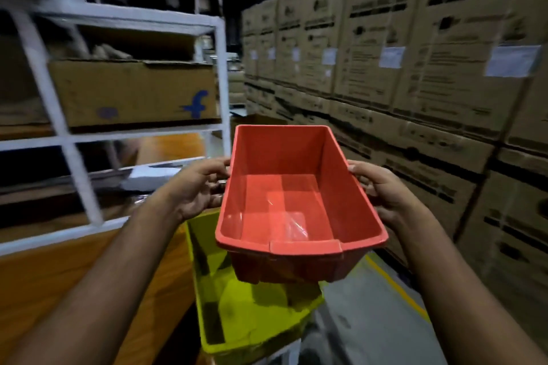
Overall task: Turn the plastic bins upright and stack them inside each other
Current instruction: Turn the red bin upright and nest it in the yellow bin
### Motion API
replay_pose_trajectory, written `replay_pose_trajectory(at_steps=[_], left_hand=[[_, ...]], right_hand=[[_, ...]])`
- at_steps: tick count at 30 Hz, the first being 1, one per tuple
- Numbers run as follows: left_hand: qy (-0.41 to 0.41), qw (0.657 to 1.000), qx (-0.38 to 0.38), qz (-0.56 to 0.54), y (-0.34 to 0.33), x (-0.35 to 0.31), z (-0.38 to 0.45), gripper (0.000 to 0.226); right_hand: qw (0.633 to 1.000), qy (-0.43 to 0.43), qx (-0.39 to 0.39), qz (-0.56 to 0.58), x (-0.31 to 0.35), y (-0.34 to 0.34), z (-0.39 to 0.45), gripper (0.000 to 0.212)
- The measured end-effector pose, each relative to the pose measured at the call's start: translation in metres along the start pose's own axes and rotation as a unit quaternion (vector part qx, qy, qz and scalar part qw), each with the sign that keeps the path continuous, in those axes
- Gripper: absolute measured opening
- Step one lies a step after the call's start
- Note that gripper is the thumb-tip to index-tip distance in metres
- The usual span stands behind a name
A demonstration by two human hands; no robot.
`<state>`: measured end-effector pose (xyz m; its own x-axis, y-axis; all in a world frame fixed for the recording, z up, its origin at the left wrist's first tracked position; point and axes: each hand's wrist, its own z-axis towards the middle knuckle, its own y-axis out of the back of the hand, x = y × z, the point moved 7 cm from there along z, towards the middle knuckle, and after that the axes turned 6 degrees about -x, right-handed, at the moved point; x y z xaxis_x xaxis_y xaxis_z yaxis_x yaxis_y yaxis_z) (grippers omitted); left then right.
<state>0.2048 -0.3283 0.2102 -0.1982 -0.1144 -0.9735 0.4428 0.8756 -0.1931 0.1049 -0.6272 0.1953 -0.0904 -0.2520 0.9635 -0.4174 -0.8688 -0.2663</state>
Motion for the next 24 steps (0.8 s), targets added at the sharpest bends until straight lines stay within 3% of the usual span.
replay_pose_trajectory(at_steps=[4,9,14,18,24], left_hand=[[-0.004,0.999,-0.047,-0.004,0.027,0.007,-0.010,0.054],[-0.002,0.994,-0.112,-0.008,0.048,0.021,-0.032,0.039],[0.008,0.990,-0.139,0.001,0.056,0.042,-0.050,0.040],[0.026,0.988,-0.149,-0.018,0.063,0.058,-0.058,0.043],[0.048,0.982,-0.177,-0.032,0.076,0.085,-0.061,0.048]], right_hand=[[0.997,-0.040,0.070,0.006,-0.018,-0.030,0.031,0.053],[0.981,-0.083,0.177,0.004,-0.042,-0.060,0.037,0.062],[0.978,-0.105,0.181,0.008,-0.064,-0.067,0.037,0.039],[0.974,-0.119,0.192,-0.013,-0.081,-0.070,0.039,0.054],[0.979,-0.118,0.163,-0.028,-0.103,-0.072,0.037,0.031]])
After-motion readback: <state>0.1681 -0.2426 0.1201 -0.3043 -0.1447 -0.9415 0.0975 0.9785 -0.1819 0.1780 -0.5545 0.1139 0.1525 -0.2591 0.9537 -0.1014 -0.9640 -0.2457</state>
